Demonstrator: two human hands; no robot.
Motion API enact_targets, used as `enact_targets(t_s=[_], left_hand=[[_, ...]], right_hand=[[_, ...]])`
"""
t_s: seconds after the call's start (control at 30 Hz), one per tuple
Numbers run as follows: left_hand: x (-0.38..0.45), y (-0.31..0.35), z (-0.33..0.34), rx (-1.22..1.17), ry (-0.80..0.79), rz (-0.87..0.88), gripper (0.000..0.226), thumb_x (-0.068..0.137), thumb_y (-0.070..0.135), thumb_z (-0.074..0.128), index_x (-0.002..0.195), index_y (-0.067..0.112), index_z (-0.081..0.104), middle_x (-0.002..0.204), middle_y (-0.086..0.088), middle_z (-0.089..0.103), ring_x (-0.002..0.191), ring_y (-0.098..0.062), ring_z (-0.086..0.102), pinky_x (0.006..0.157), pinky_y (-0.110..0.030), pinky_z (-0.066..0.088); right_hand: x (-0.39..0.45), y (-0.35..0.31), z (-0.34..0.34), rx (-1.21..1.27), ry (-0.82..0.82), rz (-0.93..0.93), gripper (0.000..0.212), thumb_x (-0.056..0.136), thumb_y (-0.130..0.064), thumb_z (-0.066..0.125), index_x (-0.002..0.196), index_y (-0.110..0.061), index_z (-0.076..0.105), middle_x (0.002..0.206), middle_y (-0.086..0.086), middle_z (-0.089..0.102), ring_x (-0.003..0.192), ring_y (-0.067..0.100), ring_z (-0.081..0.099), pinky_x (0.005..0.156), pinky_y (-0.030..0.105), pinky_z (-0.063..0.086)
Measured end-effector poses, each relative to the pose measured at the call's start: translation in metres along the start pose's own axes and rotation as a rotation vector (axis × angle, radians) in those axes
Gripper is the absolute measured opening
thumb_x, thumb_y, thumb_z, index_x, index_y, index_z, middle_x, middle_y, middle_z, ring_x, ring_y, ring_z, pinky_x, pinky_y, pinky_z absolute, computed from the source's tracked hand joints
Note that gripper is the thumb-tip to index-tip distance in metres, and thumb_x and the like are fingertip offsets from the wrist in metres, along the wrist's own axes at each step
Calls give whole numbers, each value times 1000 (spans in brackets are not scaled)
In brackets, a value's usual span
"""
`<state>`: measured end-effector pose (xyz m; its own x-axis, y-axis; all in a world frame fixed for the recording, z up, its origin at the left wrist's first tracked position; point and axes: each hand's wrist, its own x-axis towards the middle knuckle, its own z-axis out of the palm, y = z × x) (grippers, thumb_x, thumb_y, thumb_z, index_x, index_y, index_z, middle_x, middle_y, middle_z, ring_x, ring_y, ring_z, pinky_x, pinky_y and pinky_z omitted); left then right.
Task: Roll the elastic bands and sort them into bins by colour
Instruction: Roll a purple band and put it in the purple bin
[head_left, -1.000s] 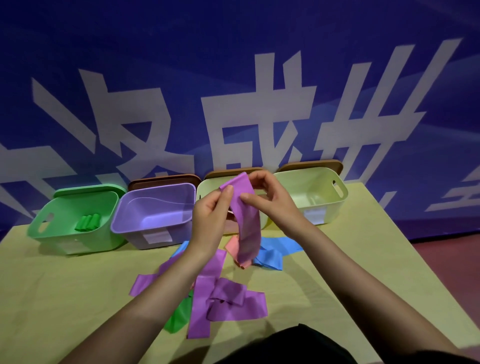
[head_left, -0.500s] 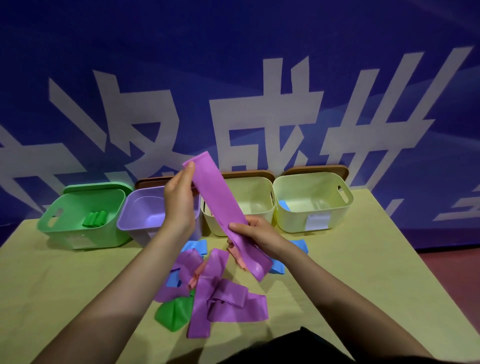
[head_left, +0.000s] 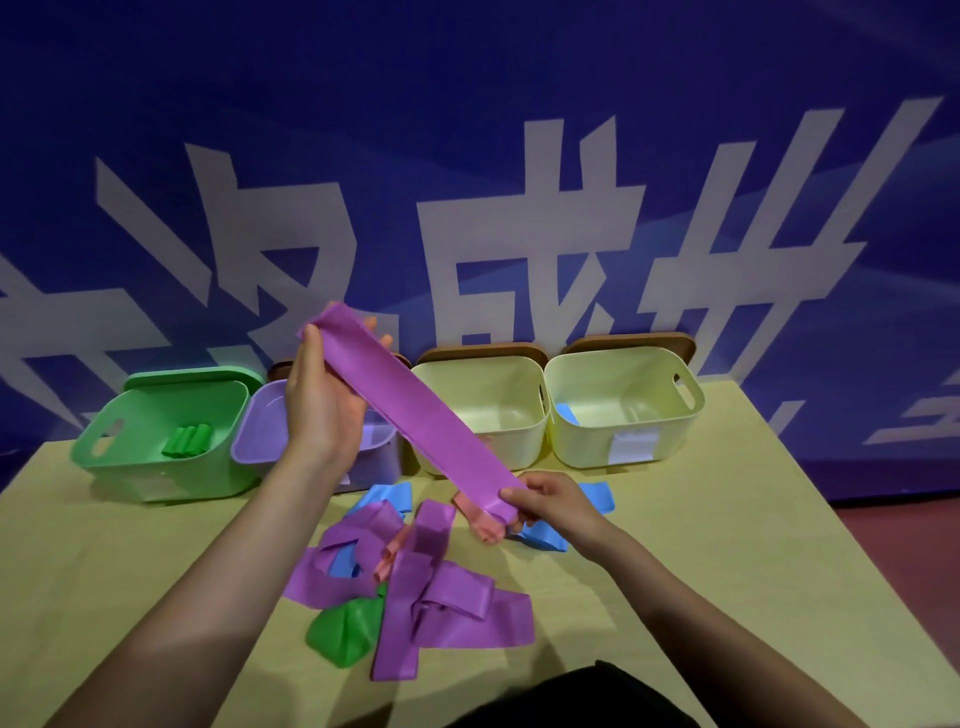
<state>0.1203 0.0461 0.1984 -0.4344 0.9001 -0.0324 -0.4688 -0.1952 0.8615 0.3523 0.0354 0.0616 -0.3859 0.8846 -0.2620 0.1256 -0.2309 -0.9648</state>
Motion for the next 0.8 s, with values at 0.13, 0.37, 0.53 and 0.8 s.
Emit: enact_targets(t_s=[0.13, 0.37, 0.53, 0.8], left_hand=[[-15, -10, 13, 59, -43, -47, 42, 101, 44, 34, 127, 18, 55, 106, -3, 72, 95, -20, 71, 78, -33, 59], [-37, -24, 29, 168, -78, -78, 37, 96, 47, 43, 114, 20, 59, 98, -6, 72, 86, -21, 72, 75, -33, 59], [-49, -30, 30, 326, -102, 12, 36, 91, 57, 47, 113, 35, 65, 123, 5, 65, 117, -14, 58, 98, -33, 47], [-62, -29, 29, 434, -200, 88, 31, 102, 32, 38, 111, 36, 67, 112, 15, 69, 104, -3, 64, 79, -15, 51]], right_hand=[[5, 10, -9, -141, -22, 47, 13, 91, -20, 64, 82, -13, 68, 71, -1, 67, 69, 11, 61, 67, 24, 45], [2, -23, -11, -164, 158, -36, 24, 92, -19, 61, 117, -15, 63, 103, -3, 64, 93, 6, 59, 72, 8, 45], [-17, -99, 7, -29, 192, -393, 16, 94, -17, 58, 106, -22, 67, 90, 5, 66, 76, 6, 58, 68, 19, 49], [-11, -140, 28, -210, 107, -577, 7, 85, -3, 67, 80, -7, 64, 69, 8, 61, 63, 9, 54, 61, 22, 44]])
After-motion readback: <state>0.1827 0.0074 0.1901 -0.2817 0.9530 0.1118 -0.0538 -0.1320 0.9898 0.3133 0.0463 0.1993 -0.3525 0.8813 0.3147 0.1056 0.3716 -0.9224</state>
